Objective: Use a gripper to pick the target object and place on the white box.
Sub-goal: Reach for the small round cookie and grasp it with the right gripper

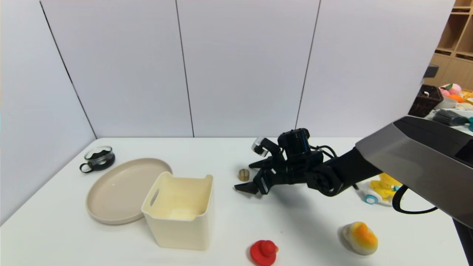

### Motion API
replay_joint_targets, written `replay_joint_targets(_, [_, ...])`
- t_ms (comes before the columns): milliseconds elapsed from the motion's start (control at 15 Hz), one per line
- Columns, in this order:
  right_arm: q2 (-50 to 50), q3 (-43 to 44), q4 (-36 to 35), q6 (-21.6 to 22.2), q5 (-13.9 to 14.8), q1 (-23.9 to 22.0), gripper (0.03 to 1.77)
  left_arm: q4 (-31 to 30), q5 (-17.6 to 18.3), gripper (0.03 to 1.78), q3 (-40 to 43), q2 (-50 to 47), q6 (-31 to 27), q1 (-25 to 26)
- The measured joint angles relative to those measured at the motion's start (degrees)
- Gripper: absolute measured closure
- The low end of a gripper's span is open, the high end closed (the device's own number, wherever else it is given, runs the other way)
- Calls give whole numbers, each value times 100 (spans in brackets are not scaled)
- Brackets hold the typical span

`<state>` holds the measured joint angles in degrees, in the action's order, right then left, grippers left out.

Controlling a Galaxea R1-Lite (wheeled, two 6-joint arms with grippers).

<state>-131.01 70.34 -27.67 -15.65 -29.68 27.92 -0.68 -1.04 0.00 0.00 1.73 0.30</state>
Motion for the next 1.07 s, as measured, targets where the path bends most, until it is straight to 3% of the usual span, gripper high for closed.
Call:
replay_joint_targets(1000, [-302,408,-18,-5,17,68,10,0,0,12,0,0,0,0])
replay_joint_targets(1067, [-324,424,-24,-2,17,69,30,2,0,12,0,0,0,2])
